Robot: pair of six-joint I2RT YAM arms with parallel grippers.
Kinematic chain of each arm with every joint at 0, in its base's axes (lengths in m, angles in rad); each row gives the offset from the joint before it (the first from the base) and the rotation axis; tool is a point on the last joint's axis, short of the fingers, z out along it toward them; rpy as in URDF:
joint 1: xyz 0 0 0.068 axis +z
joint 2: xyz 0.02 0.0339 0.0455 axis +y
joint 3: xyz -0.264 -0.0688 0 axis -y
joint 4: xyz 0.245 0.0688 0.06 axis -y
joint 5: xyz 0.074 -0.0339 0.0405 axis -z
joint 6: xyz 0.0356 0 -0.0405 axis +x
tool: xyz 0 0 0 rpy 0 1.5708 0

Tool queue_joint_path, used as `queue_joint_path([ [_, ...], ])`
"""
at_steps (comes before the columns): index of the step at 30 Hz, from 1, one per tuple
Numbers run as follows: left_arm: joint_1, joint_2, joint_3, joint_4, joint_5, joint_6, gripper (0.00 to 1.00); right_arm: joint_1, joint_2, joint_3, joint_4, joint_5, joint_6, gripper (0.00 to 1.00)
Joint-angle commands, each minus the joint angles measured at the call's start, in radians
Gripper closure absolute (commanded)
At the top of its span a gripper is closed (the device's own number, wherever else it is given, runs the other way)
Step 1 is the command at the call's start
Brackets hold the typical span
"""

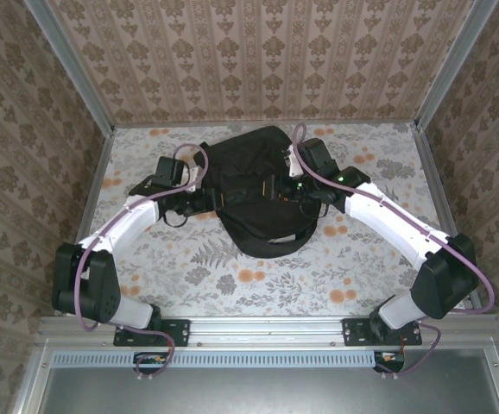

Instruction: Pack the student bag

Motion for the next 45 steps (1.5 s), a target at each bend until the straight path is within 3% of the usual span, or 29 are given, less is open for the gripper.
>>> queue_joint_path([
  [1,-0.017,0.012,-0.004,0.019,0.048,-0.023,0.41,-0.003,0.007,0.031,0.001,-0.03,0.032,0.59],
  [9,-0.044,0.014,-0.032,-0.005,0.044,-0.019,0.59,-0.003,0.004,0.046,-0.005,-0.053,0.048,0.59],
  [18,-0.047,0.005,-0.026,-0.028,0.053,-0.015,0.92,-0.001,0.008,0.052,0.001,-0.072,0.057,0.61],
  [23,-0.057,-0.019,-0.04,-0.026,0.065,-0.027,0.98,0.004,0.009,0.043,0.007,-0.077,0.094,0.6],
  [31,-0.105,-0.071,-0.105,0.026,0.073,-0.08,0.97,0.056,0.082,-0.067,0.196,-0.164,0.367,0.61],
  [35,-0.111,-0.081,-0.107,0.011,0.051,-0.081,0.81,0.072,0.114,-0.102,0.288,-0.178,0.469,0.62],
  [38,-0.104,-0.098,-0.096,-0.007,0.04,-0.084,0.62,0.073,0.115,-0.084,0.259,-0.141,0.466,0.62],
  [42,-0.08,-0.15,-0.067,-0.073,0.028,-0.061,0.49,0.073,0.099,-0.053,0.212,-0.104,0.454,0.6],
  [45,-0.034,-0.224,-0.051,-0.129,0.008,-0.045,0.46,0.081,0.105,-0.01,0.131,-0.079,0.454,0.61],
])
